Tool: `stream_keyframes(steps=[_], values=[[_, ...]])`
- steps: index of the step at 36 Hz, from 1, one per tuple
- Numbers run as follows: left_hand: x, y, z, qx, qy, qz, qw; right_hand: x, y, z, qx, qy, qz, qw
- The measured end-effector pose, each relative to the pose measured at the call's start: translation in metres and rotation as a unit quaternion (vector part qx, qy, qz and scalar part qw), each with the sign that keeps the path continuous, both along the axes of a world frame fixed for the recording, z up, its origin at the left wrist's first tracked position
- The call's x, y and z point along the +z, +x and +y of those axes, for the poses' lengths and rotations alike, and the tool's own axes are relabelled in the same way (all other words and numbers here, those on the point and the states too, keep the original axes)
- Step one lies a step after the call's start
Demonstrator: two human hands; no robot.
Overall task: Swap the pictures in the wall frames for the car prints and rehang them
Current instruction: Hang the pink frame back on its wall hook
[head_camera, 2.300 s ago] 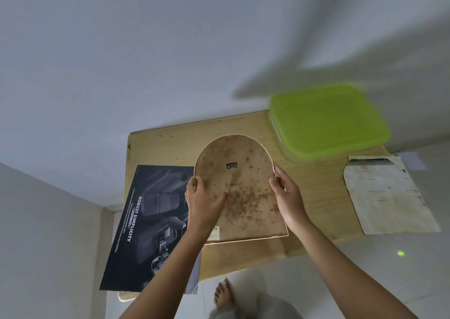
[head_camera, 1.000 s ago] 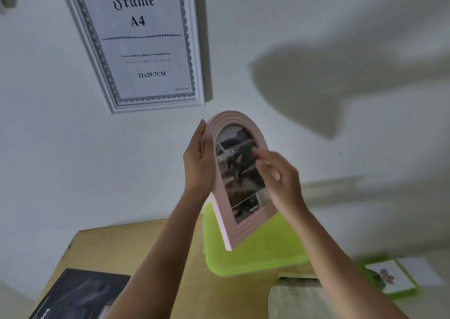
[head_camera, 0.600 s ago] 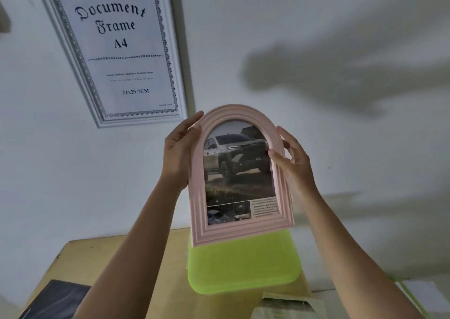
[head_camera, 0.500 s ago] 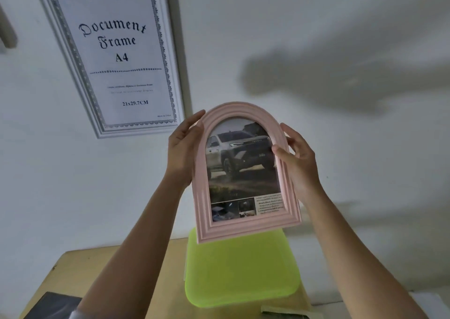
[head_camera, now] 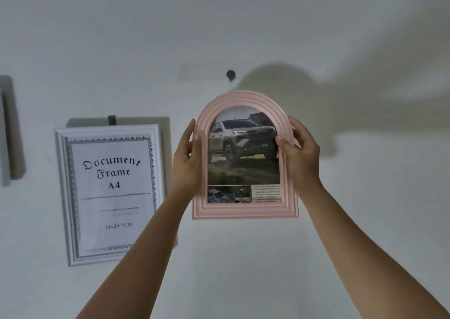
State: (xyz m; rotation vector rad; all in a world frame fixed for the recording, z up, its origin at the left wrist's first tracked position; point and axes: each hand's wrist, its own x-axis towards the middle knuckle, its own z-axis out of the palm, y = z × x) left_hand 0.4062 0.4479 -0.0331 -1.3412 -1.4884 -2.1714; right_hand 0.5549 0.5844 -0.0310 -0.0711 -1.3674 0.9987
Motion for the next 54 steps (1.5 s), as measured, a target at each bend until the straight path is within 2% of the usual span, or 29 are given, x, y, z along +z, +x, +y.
stream_keyframes(steps=[4,13,21,31,50,54], values=[[0.032,-0.01,0.016,0.02,0.025,0.002,0.999,0.033,-0.011,0.011,-0.002,0.026,0.015,1.0],[0.054,-0.035,0.031,0.056,-0.001,0.019,0.998,0.061,-0.04,0.036,-0.006,0.038,0.004,0.999],[0.054,-0.055,0.04,0.083,-0.041,0.042,0.995,0.059,-0.057,0.044,-0.01,0.063,-0.004,0.998],[0.047,-0.058,0.049,0.131,-0.004,0.06,0.99,0.044,-0.066,0.058,-0.004,0.043,0.009,0.999],[0.03,-0.056,0.052,0.213,-0.02,0.141,0.966,0.036,-0.068,0.062,-0.123,0.081,-0.075,0.986],[0.023,-0.052,0.055,0.242,-0.01,0.125,0.962,0.032,-0.072,0.062,-0.154,0.1,-0.076,0.98]])
